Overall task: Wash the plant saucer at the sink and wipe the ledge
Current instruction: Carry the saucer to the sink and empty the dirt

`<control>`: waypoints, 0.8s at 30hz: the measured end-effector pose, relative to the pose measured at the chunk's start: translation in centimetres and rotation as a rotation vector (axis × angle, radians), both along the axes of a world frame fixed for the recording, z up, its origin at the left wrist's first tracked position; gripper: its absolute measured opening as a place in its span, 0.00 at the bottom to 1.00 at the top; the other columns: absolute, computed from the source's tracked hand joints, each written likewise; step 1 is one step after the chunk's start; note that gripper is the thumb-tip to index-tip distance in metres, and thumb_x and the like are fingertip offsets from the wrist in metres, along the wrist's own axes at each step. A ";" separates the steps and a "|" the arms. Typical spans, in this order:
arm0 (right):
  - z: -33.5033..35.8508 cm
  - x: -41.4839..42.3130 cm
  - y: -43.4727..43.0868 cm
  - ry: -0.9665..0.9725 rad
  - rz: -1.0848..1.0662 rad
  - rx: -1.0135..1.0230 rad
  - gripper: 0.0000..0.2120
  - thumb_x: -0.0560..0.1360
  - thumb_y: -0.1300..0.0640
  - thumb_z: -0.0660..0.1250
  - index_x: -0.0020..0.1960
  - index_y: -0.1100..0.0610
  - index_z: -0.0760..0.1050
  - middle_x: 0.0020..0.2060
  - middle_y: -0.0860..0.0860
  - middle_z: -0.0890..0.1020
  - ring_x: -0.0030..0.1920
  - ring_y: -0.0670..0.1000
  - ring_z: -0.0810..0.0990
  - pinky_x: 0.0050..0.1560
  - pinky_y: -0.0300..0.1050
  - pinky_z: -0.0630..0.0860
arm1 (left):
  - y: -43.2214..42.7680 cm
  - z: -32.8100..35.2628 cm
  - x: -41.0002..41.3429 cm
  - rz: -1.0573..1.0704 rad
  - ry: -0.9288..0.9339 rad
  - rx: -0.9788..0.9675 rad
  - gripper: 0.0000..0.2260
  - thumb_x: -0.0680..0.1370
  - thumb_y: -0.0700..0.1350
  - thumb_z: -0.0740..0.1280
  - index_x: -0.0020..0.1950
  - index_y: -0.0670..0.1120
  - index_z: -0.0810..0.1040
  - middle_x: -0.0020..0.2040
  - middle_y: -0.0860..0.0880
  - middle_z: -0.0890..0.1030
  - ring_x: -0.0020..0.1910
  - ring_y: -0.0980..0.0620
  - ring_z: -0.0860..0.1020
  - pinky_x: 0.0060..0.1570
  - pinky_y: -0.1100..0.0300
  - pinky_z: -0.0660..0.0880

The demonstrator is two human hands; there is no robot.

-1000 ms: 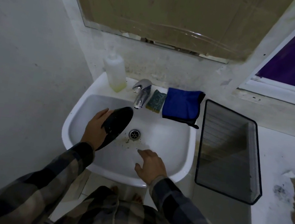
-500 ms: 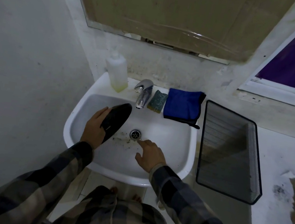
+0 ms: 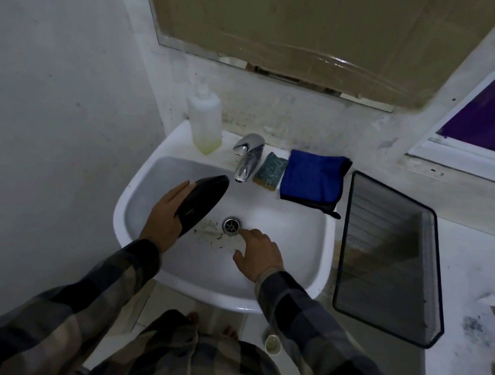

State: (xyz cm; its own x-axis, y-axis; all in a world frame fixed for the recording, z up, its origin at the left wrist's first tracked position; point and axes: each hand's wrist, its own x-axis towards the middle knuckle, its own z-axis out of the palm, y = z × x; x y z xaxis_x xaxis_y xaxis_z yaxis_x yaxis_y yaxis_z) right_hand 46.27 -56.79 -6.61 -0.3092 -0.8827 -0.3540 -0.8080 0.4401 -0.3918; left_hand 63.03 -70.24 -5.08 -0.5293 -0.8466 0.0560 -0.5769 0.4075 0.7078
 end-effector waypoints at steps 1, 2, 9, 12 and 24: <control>0.1 -0.1 0.0 0.002 -0.002 -0.001 0.25 0.76 0.51 0.61 0.72 0.54 0.64 0.65 0.54 0.72 0.63 0.56 0.71 0.62 0.50 0.68 | 0.0 -0.1 0.0 -0.009 -0.004 0.018 0.19 0.81 0.37 0.57 0.73 0.44 0.67 0.72 0.45 0.67 0.71 0.47 0.65 0.69 0.63 0.55; 0.2 -0.2 -0.1 0.006 -0.003 -0.002 0.24 0.76 0.51 0.61 0.71 0.54 0.64 0.64 0.54 0.72 0.62 0.56 0.72 0.61 0.50 0.69 | 0.0 -0.1 0.0 -0.007 -0.003 0.032 0.19 0.81 0.36 0.57 0.73 0.44 0.67 0.72 0.45 0.67 0.71 0.47 0.65 0.69 0.63 0.55; 0.6 -1.5 0.1 0.016 -0.017 -0.018 0.25 0.76 0.52 0.62 0.72 0.54 0.64 0.64 0.54 0.73 0.62 0.56 0.72 0.60 0.49 0.69 | -0.2 -0.4 0.2 -0.005 -0.022 -0.020 0.20 0.80 0.34 0.57 0.72 0.43 0.67 0.72 0.44 0.68 0.71 0.45 0.66 0.69 0.61 0.56; 0.9 -2.1 0.2 0.014 -0.014 -0.023 0.25 0.76 0.53 0.62 0.72 0.53 0.63 0.64 0.55 0.72 0.63 0.56 0.72 0.60 0.49 0.70 | -0.1 0.1 -0.2 0.036 0.026 -0.032 0.20 0.80 0.33 0.57 0.72 0.42 0.67 0.72 0.43 0.68 0.71 0.45 0.66 0.69 0.62 0.56; 3.1 -4.7 -1.2 -0.066 -0.078 -0.174 0.24 0.76 0.56 0.63 0.71 0.55 0.65 0.64 0.57 0.73 0.63 0.56 0.72 0.62 0.48 0.69 | -1.2 0.6 1.6 0.269 0.188 0.225 0.19 0.79 0.36 0.59 0.69 0.46 0.71 0.68 0.45 0.74 0.67 0.44 0.70 0.69 0.48 0.64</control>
